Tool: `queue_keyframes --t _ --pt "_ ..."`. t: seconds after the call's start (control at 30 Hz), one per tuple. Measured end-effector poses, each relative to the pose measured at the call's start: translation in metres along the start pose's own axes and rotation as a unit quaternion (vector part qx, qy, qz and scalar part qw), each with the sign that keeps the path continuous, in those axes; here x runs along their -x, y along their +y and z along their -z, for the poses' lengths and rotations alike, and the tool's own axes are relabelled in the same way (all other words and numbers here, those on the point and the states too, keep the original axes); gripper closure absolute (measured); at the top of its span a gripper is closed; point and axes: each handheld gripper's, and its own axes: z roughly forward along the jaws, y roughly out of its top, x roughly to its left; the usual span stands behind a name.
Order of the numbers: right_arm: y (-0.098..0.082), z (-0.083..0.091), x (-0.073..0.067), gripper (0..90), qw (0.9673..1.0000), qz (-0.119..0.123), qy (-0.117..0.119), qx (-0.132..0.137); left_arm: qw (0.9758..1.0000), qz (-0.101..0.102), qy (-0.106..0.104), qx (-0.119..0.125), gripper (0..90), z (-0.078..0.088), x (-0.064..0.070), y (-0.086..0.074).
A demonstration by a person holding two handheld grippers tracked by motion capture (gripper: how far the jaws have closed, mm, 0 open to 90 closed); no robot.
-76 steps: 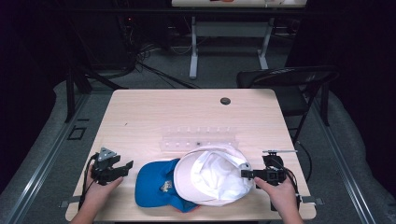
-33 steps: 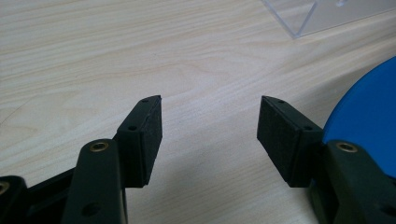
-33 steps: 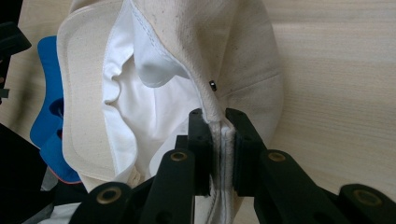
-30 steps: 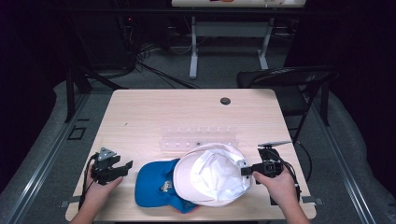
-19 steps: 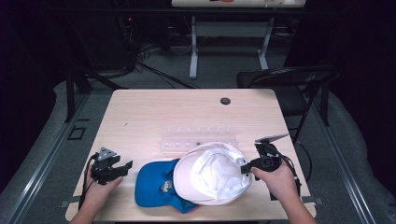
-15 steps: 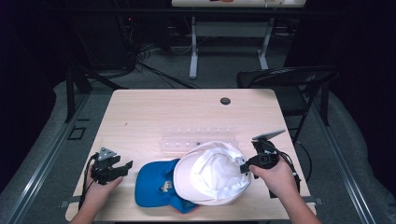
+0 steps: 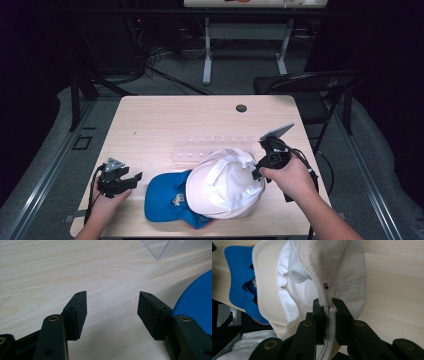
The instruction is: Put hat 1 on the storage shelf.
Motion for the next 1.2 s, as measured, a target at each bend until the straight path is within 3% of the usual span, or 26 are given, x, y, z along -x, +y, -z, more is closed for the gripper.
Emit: queue_keyframes --t 0.23,0.63,0.8,1.03,1.2 --pt "0.007 0.013 -0.010 81.3 1.0000 -0.002 0.002 0.000 1.0000 0.000 -0.001 0.000 41.3 0.001 0.000 0.000" --pt "0.020 0.032 -0.029 81.4 0.9997 -0.002 0.007 -0.024 1.0000 0.001 -0.002 0.000 41.3 0.000 -0.001 0.000" --pt "0.023 0.038 -0.037 81.4 0.9989 -0.016 0.035 -0.027 1.0000 0.001 -0.004 -0.001 41.3 0.001 -0.001 0.000" --pt "0.025 0.043 -0.036 81.5 0.9965 -0.026 0.068 -0.040 1.0000 0.002 -0.004 0.000 41.3 0.002 -0.001 0.000" --pt "0.024 0.042 -0.033 81.5 0.9914 -0.040 0.117 -0.042 1.0000 0.001 -0.004 -0.001 41.3 0.001 -0.001 0.000"
